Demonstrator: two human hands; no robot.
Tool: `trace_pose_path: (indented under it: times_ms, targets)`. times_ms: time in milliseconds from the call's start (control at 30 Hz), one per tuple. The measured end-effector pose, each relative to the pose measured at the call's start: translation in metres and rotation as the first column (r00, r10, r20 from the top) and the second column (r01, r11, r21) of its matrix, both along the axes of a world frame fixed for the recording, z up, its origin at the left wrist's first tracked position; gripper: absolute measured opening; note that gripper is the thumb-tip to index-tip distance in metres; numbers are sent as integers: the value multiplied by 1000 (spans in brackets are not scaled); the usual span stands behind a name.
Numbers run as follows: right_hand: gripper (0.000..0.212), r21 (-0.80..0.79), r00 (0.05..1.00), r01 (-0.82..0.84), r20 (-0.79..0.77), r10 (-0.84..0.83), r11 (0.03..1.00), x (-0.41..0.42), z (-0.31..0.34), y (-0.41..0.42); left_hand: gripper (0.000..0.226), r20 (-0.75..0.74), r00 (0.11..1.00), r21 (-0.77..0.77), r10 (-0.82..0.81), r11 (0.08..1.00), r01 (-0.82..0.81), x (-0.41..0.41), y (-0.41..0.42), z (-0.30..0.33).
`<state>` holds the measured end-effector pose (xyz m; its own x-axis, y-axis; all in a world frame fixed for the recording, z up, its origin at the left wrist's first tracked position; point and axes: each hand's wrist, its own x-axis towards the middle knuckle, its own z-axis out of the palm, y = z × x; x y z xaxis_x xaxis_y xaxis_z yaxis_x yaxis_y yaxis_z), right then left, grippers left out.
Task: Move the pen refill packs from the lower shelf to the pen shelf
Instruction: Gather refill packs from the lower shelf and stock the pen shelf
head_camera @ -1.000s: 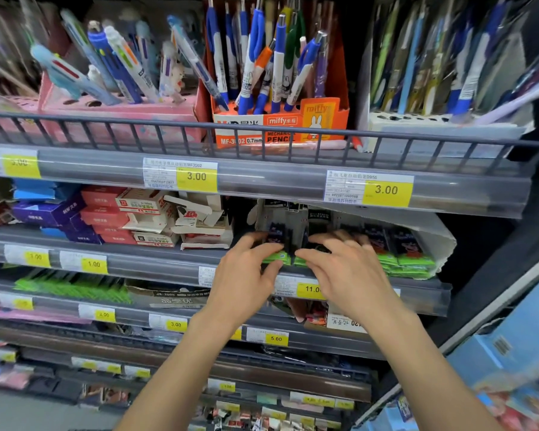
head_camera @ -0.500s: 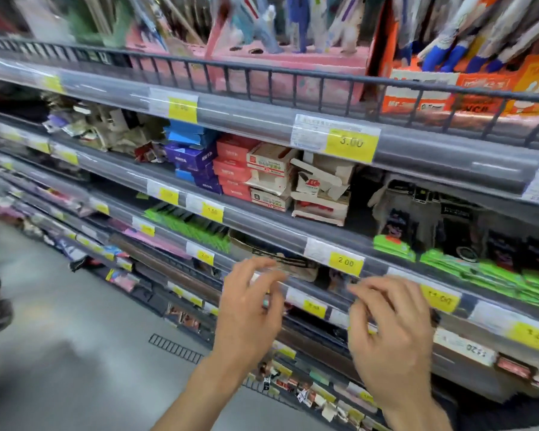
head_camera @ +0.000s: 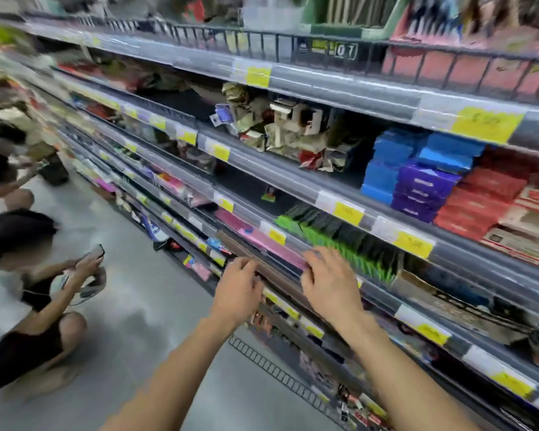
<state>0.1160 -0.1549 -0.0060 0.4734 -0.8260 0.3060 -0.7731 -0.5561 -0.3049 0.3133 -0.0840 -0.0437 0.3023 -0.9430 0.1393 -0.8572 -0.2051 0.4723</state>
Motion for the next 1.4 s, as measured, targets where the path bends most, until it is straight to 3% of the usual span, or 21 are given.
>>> trace_pose_path:
  times_ms: [100,333,467,567,700,833,933,1100,1200,1400]
  targets:
    - [42,66,996,27,-90,-21,997,49,-3,-43,37,47,997,18,-54,998,53,39,-43,2]
    - [63,40,923,199,-343,-173,979,116,-37,-103,45,218,959,6,-181,983,184,93,-141,-10]
    - [66,18,930,292,-237,-280,956,134,-48,-96,42,185,952,16,-243,970,244,95,-174,-17]
    - [69,-14,932,325,-164,-323,946,137,-52,-88,30,275,921,40,-277,960,277,82,-193,-11]
    - [60,-29,925,371,-85,-372,928,141,-55,-80,50,258,915,172,-310,947,272,65,-216,-2]
    - [67,109,880,471,2,-474,875,148,-45,-76,59,5,926,222,-378,903,367,60,-235,2]
    - [70,175,845,518,47,-533,837,148,-36,-71,51,-252,889,269,-382,855,443,56,-241,5]
    - [70,216,788,594,41,-615,775,153,-29,-63,46,-378,842,287,-384,816,501,54,-244,5]
    - [70,235,735,650,50,-676,723,157,-26,-58,44,-344,830,315,-440,778,543,49,-243,10]
    - [73,246,730,656,37,-683,714,154,-24,-55,44,-62,826,229,-560,798,557,38,-234,15]
